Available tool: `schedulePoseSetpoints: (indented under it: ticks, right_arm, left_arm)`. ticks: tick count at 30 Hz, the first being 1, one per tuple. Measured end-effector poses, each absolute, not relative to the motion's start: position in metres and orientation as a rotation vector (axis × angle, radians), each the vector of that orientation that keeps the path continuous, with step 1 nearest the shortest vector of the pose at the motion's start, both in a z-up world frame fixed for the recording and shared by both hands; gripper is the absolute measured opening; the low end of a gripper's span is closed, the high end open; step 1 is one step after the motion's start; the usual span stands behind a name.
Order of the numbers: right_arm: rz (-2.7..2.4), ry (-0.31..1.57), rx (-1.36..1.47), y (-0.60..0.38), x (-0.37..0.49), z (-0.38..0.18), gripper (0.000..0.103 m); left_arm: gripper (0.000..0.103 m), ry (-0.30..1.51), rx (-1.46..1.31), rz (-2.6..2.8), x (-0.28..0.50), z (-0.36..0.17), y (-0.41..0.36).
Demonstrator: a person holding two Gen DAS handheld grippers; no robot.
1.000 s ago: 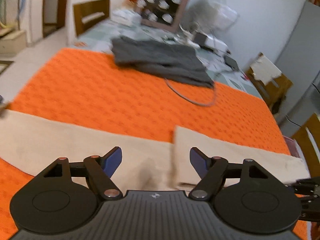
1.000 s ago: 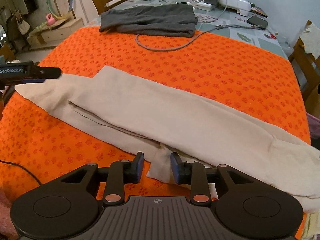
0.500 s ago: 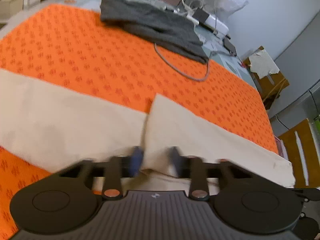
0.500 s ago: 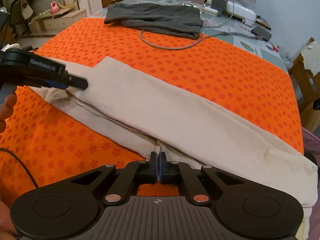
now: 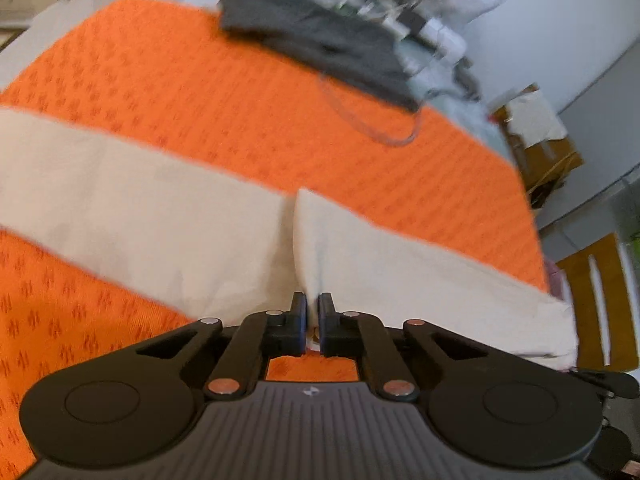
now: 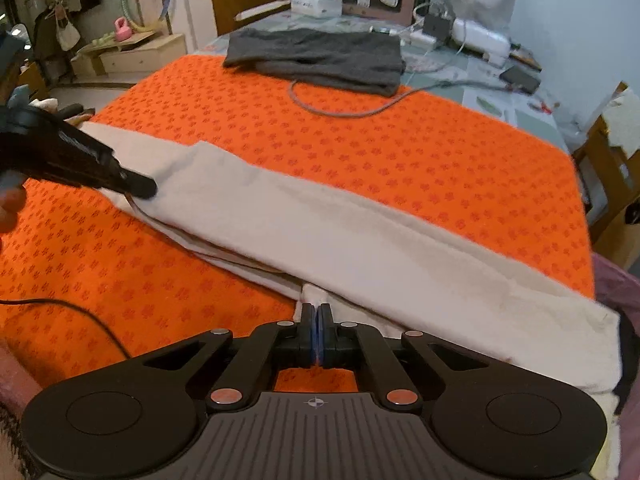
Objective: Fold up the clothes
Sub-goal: 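Grasp the beige garment edge with both grippers and fold it over itself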
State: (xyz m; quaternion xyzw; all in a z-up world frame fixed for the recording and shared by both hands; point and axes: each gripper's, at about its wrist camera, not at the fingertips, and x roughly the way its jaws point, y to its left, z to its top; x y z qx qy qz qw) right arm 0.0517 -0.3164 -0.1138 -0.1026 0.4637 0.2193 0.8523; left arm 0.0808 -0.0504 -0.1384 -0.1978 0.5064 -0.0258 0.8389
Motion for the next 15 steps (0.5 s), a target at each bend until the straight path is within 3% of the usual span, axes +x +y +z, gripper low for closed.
schedulePoseSetpoints:
  ticks: [5, 7, 15]
  right_arm:
    - [0.469, 0.996, -0.232, -0.314, 0.052, -0.118, 0.006]
    - [0.468, 0.985, -0.237, -0.316, 0.05, -0.114, 0.01]
    - [0.462, 0.934, -0.051, -0.344, 0.053, -0.087, 0.01]
  left_arm:
    - [0.017, 1.044, -0.417, -0.015, 0.08, -0.144, -0.044]
    - [0.035, 0.996, -0.403, 0.018, 0.074, -0.137, -0.037]
    - [0.043, 0.87, -0.448, 0.302, 0.051, -0.118, 0.041]
